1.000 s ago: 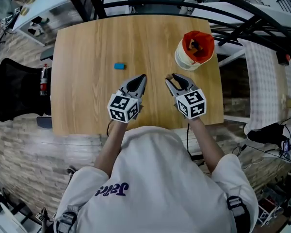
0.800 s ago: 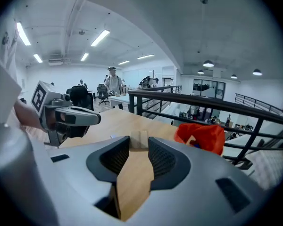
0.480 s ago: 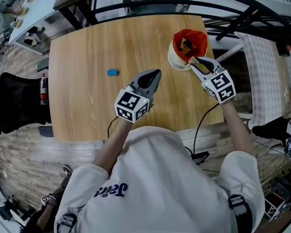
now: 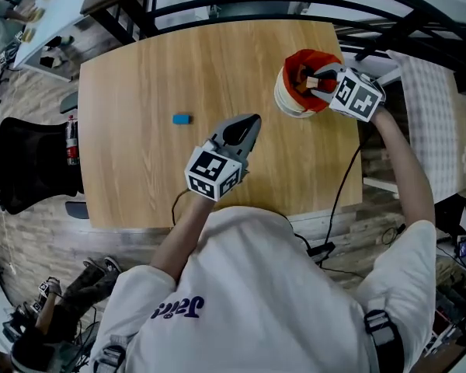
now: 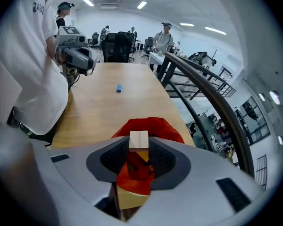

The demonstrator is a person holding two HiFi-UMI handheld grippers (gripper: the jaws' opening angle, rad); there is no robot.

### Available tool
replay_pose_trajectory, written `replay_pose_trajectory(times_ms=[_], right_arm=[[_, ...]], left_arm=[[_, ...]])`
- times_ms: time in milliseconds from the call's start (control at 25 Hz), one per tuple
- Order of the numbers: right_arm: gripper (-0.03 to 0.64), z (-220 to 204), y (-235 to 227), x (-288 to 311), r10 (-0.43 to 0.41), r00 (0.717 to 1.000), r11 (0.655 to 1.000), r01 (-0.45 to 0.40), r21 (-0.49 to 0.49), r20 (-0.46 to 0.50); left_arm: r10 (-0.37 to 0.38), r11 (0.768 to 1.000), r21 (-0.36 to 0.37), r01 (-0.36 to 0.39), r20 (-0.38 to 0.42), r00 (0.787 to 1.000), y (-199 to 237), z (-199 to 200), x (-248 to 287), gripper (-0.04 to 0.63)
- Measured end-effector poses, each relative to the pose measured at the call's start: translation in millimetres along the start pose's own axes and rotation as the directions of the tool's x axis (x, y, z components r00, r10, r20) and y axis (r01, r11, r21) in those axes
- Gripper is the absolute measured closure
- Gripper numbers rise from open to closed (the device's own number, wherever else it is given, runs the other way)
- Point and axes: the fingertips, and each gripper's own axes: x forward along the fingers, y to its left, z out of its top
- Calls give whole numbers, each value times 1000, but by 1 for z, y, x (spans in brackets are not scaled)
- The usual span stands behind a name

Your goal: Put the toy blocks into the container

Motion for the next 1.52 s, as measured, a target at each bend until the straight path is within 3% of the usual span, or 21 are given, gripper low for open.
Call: replay_pose_trajectory(times_ms=[200, 360, 800, 1120, 1280, 1520], right_arm=[[482, -8, -20, 56, 72, 991, 997, -75, -23, -115], [480, -14, -25, 87, 84, 982, 993, -97, -74, -168], [414, -20, -22, 88, 53, 981, 998, -59, -26, -187], [414, 23, -2, 34, -30, 998, 999, 28, -28, -53], [414, 57, 21, 23, -39, 996, 998, 35, 45, 81], [414, 100, 58, 37, -29, 969, 982, -19, 190, 246]], left_arm=[[41, 999, -27, -41, -15, 999, 24, -5, -2, 588], [69, 997, -41, -70, -21, 997, 38, -13, -4, 588], [74, 996, -50, -75, -14, 997, 44, -16, -11, 588], [93, 995, -45, -93, 13, 996, 36, -11, -34, 588], [138, 989, -60, -136, 33, 990, 43, -12, -58, 588], [233, 969, -86, -231, 18, 972, 69, -27, -99, 588]])
